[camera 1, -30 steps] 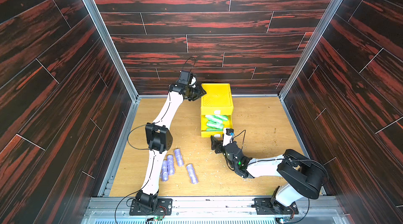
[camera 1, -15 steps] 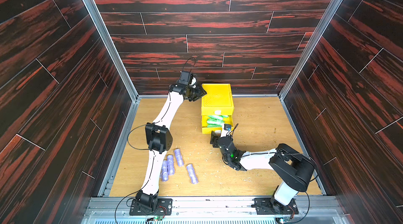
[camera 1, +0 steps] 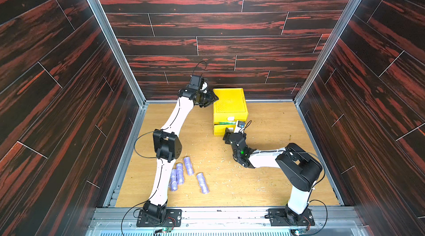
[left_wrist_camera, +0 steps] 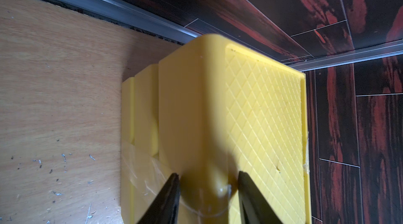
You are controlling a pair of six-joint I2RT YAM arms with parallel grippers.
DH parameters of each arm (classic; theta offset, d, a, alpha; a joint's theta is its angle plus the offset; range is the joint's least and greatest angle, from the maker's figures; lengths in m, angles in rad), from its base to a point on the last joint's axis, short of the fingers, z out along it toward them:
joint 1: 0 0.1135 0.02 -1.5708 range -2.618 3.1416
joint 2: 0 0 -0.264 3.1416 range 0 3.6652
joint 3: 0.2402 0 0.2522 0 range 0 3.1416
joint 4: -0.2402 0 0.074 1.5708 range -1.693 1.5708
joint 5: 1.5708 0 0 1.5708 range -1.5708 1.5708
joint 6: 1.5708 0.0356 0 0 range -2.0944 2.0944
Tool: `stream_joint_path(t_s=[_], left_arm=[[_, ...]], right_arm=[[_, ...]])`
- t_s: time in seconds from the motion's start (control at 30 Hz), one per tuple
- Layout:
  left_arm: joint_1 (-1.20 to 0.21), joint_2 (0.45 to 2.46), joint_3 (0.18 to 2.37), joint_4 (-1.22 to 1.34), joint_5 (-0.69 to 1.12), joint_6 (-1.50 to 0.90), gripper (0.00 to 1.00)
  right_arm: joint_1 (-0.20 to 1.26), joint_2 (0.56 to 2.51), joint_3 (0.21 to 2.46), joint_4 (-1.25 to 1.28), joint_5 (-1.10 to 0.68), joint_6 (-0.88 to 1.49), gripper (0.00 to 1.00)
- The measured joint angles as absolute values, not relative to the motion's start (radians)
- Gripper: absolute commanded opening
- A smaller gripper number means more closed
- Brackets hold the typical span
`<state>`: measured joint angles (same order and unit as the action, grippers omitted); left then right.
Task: Sort the rolls of trash bags by color and place them into the drawer
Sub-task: Close the drawer in the storage box.
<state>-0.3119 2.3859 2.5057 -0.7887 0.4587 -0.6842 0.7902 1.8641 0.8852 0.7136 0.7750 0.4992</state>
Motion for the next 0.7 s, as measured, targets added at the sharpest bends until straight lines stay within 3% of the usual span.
stream_joint_path(t_s=[0.53,0.7], left_arm=[[-0.312,2.374,2.482,-0.773,0.463,-0.689,0.47],[-0.314,2.370,2.480,-0.785,0.472,-0.687,0.55]], right_arm=[[0.772,1.912,0.965,0.709,0.774,0.445,0.77],[0.759,1.797,0.837,0.728,0.699,0.385,0.78]])
